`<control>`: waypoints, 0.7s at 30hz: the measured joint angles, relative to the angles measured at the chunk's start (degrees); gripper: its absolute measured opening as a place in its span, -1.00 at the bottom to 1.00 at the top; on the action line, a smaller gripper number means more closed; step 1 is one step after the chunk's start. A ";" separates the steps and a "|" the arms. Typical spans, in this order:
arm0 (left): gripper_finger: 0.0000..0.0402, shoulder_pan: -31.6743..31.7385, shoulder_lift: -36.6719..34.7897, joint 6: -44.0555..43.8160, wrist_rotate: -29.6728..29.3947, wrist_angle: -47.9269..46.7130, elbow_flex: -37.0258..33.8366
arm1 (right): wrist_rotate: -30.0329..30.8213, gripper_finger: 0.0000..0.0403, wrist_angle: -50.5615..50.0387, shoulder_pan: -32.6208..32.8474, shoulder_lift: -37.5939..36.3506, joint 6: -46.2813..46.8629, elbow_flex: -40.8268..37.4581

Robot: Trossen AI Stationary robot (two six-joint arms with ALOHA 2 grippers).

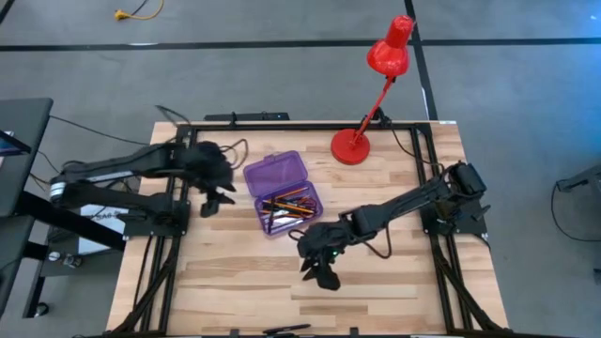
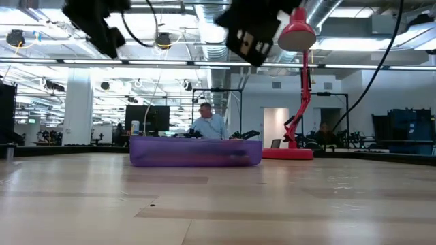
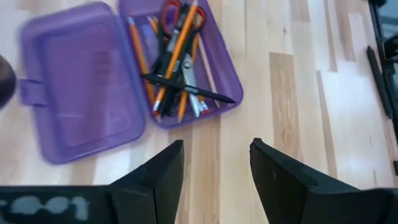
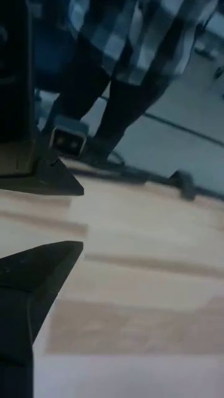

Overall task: Pick & place school supplies into a supply box
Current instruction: Put the black pen into the purple supply box

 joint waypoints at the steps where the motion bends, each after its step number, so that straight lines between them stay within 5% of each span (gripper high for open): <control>1: -0.16 -0.22 -1.88 -0.64 -0.91 -0.66 0.00 | -0.02 -0.39 1.11 0.07 0.02 0.11 0.00; 10: -0.16 -3.04 -15.60 -7.41 -6.12 -3.96 -0.02 | 0.04 -0.39 5.11 2.77 4.58 2.70 2.49; 21: -0.16 -4.03 -25.15 -11.83 -11.90 -7.19 -0.04 | -4.70 -0.39 -0.20 5.87 21.04 0.35 20.64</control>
